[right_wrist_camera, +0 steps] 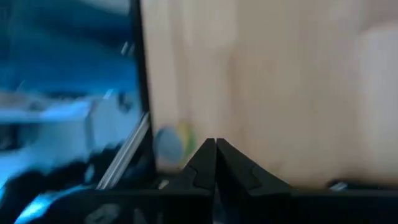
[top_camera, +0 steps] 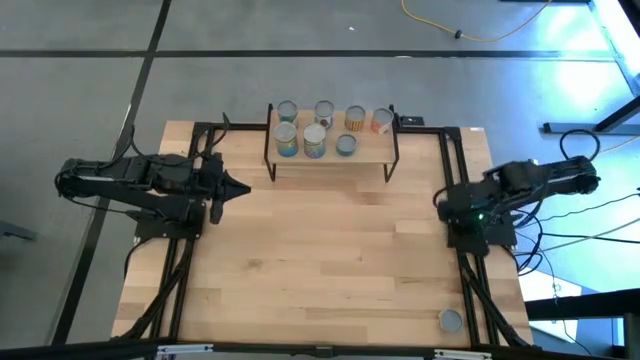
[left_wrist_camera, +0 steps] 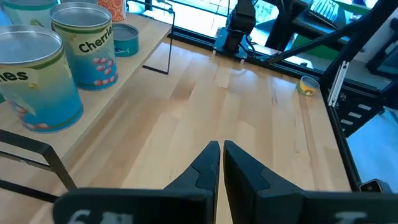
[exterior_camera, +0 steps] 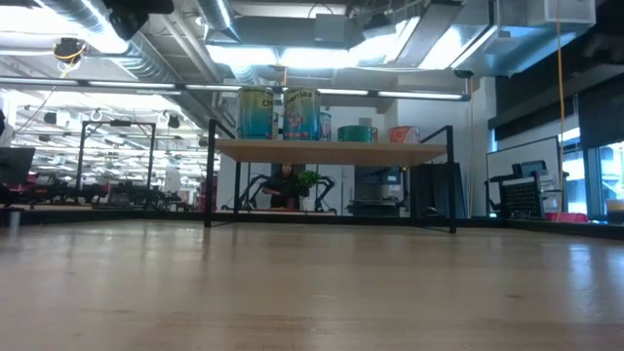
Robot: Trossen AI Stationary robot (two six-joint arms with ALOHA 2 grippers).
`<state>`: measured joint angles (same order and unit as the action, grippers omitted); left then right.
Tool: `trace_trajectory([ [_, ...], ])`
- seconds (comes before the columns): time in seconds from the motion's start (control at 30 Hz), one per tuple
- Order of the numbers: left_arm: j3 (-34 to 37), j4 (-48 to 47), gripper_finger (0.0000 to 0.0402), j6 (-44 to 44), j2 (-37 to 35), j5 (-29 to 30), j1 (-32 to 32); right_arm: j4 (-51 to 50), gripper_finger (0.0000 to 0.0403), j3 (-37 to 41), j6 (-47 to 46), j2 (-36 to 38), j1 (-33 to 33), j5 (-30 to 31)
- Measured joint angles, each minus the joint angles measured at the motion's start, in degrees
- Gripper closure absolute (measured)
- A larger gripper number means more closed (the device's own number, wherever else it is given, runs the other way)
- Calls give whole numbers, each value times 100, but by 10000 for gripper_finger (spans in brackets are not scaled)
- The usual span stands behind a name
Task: Pick and place cans onto a shelf
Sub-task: Put the yellow can on the shelf
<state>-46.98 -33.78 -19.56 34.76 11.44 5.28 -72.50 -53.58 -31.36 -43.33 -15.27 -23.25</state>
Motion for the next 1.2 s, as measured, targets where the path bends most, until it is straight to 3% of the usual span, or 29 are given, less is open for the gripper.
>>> trace_trajectory([
  [0.17, 0, -2, 386, -282, 0, 172, 0, 242, 391, 644, -349, 2, -438, -1181],
  [0.57, 0, -2, 386, -410, 2, 184, 2, 1254, 373, 1872, -1206, -3, -535, -1870],
  [0.77, 0, -2, 386, -434, 2, 181, 2, 2099, 339, 2017, -1196, -2, -580, -1863],
  [0.9, 0, -2, 386, -434, 2, 179, 2, 2266, 334, 2017, -1011, -2, -939, -1719],
  [1.2, 0, -2, 386, -437, 3, 178, 0, 2347, 335, 2017, -900, -30, -2186, -447],
])
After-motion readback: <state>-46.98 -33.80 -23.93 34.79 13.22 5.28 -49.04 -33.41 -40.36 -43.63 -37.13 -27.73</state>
